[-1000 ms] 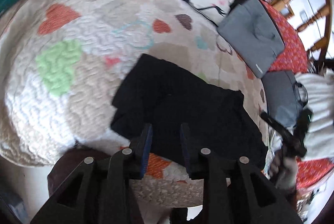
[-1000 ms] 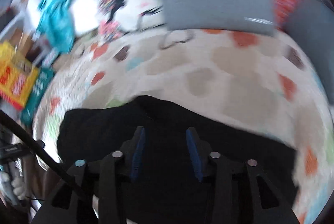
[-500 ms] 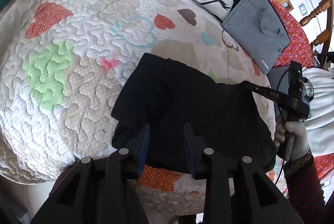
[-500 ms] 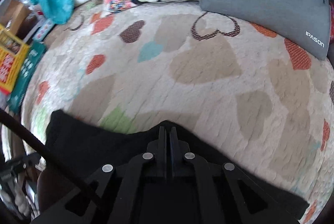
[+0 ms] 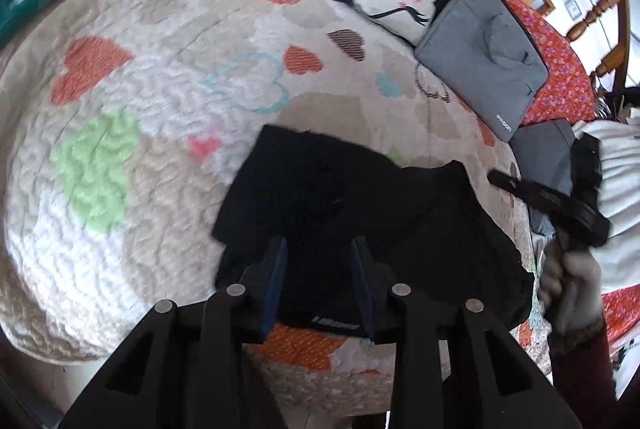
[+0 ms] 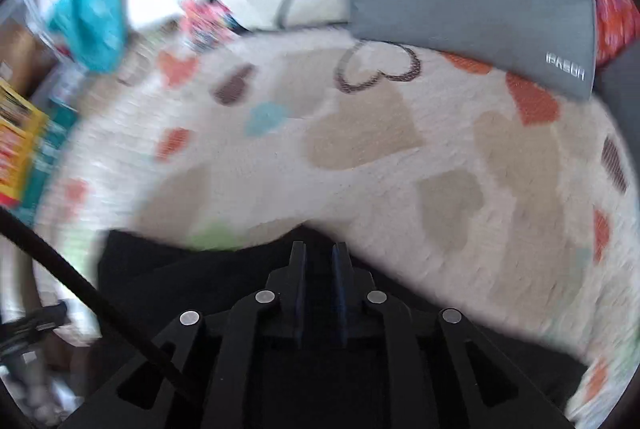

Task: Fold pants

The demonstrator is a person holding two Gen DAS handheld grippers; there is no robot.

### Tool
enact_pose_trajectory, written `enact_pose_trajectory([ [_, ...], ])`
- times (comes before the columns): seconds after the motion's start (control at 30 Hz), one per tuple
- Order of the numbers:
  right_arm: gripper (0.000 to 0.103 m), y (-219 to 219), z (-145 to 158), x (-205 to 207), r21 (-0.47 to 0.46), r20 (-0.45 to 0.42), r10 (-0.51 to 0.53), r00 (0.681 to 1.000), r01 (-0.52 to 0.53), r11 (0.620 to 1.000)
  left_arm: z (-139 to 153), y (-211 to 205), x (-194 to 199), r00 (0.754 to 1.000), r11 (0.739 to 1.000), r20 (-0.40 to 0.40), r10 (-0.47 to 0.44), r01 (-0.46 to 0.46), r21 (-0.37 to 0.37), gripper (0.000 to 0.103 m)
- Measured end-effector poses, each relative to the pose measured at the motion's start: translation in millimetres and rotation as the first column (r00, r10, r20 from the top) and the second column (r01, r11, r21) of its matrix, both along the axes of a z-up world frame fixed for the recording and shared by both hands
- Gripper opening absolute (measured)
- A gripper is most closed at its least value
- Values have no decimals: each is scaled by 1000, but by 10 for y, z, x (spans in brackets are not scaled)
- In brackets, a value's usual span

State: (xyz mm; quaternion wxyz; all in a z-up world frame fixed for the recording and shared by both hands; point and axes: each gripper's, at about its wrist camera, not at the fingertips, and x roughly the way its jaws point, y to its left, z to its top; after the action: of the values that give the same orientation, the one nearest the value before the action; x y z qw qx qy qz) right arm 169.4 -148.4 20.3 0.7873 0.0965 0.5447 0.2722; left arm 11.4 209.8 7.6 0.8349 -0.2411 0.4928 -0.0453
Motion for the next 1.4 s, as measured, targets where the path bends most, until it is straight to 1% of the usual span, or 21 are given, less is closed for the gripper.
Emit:
enact_pose_trajectory([
  [0.07, 15, 2, -74, -185, 103, -77, 34, 996, -26, 994, -55, -116, 142, 1000, 1000, 10, -29, 29, -3, 37],
  [0.1, 15, 13, -171, -291, 124, -118, 50, 992, -35, 992, -141, -171, 242, 999, 999, -5, -38, 38, 1, 38],
  [0.17, 15, -30, -369, -466, 80, -153, 46, 987, -34, 996, -329, -213, 369, 998, 999, -55, -35, 36, 28, 38],
  [0.2, 15, -81, -444, -510, 54, -161, 33, 986, -24, 998, -461, -225, 436, 996, 997, -89, -30, 36, 66, 37],
  [0.27, 15, -373, -612, -600, -5, -194, -43, 980, 43, 999, -555, -222, 464, 995, 996, -82, -48, 55, 76, 37],
  [0.37, 14, -1054, -721, -762, -28, -209, -174, 962, 172, 985, -500, -210, 443, 994, 993, -82, -72, 79, 88, 37],
  [0.43, 14, -1541, -710, -882, -77, -200, -275, 940, 265, 961, -474, -151, 426, 993, 994, -97, -71, 78, 76, 37],
  [0.47, 14, -1869, -670, -979, -66, -194, -343, 919, 337, 939, -443, -140, 412, 992, 994, -102, -67, 75, 76, 37],
  [0.57, 16, -2497, -507, -1224, -62, -146, -482, 864, 479, 876, -261, -232, 367, 994, 989, -79, -78, 87, 122, 37],
  [0.67, 30, -2908, -369, -1480, -44, -98, -561, 822, 560, 827, 19, -592, 398, 984, 974, -29, -177, 180, 135, 37],
  [0.73, 33, -3014, -333, -1595, -3, -90, -568, 818, 570, 822, 175, -932, 453, 963, 952, -3, -269, 266, 152, 38],
  [0.87, 49, -2963, -386, -1697, 89, -92, -538, 838, 545, 834, 338, -1833, 635, 890, 879, 4, -455, 449, 160, 39],
  [0.93, 49, -2897, -451, -1690, 99, -92, -514, 853, 521, 848, 325, -2344, 681, 842, 834, -6, -539, 534, 139, 39],
  [1.0, 49, -2812, -512, -1742, 99, -88, -491, 867, 498, 862, 300, -2778, 704, 797, 787, -12, -604, 598, 147, 39],
  [1.07, 49, -2709, -561, -1774, 88, -73, -467, 881, 472, 877, 262, -3243, 732, 742, 729, -24, -670, 664, 164, 39],
  [1.1, 50, -2699, -578, -1795, 82, -64, -462, 884, 466, 881, 222, -3503, 759, 705, 692, -34, -708, 702, 169, 39],
  [1.13, 50, -2690, -591, -1806, 72, -53, -460, 887, 462, 884, 185, -3659, 783, 683, 668, -42, -730, 724, 172, 39],
  [1.2, 50, -2674, -606, -1765, 52, -19, -455, 890, 456, 889, 68, -4068, 829, 619, 600, -67, -783, 779, 184, 39],
  [1.3, 55, -2656, -614, -1688, 22, 39, -435, 900, 434, 901, -115, -4527, 901, 559, 532, -108, -822, 822, 202, 39],
  [1.37, 55, -2648, -666, -1610, -8, 62, -425, 903, 427, 904, -227, -4752, 942, 528, 494, -127, -840, 840, 223, 39],
  [1.4, 55, -2649, -698, -1575, -22, 74, -424, 903, 426, 904, -261, -4800, 949, 519, 483, -131, -845, 844, 231, 39],
])
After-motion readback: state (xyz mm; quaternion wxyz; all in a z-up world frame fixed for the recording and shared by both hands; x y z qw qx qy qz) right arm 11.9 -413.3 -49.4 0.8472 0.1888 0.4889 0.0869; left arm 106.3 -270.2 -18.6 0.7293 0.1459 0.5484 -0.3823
